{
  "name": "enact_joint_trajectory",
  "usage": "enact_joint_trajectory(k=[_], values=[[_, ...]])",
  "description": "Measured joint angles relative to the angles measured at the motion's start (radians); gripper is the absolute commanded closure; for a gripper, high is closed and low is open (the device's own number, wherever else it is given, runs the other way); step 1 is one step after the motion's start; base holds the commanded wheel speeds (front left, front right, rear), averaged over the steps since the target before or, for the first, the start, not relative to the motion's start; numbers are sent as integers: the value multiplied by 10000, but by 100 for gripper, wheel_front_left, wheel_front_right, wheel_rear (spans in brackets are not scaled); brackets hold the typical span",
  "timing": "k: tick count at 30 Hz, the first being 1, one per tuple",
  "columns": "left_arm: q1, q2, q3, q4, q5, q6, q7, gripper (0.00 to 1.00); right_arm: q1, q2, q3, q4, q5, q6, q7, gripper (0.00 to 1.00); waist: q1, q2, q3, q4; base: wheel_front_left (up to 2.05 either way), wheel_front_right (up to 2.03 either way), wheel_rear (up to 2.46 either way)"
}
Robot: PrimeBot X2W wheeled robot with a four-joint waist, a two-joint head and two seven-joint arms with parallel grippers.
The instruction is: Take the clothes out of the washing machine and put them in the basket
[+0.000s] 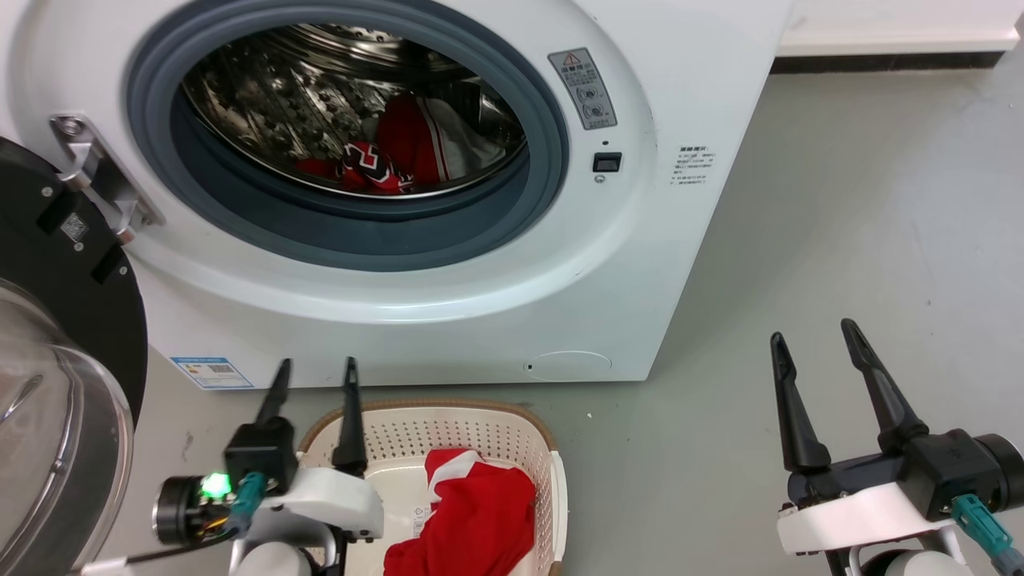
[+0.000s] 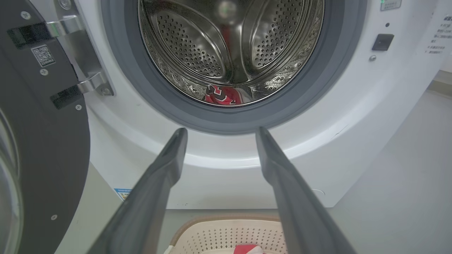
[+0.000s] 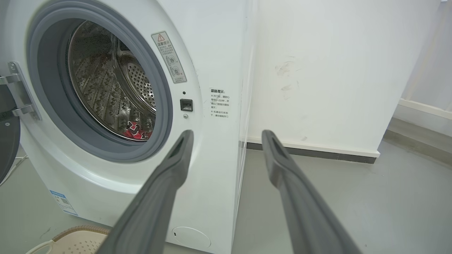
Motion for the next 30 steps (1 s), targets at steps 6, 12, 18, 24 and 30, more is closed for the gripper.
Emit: enact_joint_trajectory(k=[6, 12, 18, 24, 30], values=[[431, -410, 940, -853, 435, -345, 0, 0, 38, 2, 52, 4, 17, 0, 0, 0, 0, 0, -149, 25, 0, 0, 0], [154, -543, 1601, -619, 596, -802, 0, 0, 13, 2, 146, -15, 84, 0, 0, 0, 1, 0, -55, -129, 0, 0, 0], [-1451, -470, 2031, 221, 780, -1306, 0, 0, -361, 0, 213, -92, 165, 0, 0, 0, 3, 0, 422, -332, 0, 0, 0], [-3789, -94, 2144, 1712, 1047, -1517, -2, 0, -962, 2, 286, -247, 245, 0, 0, 0, 4, 0, 1233, -614, 0, 0, 0], [-6109, 324, 2038, 3440, 1241, -1676, 0, 0, -1487, 4, 280, -351, 378, 0, 0, 0, 5, 0, 2193, -928, 0, 0, 0]])
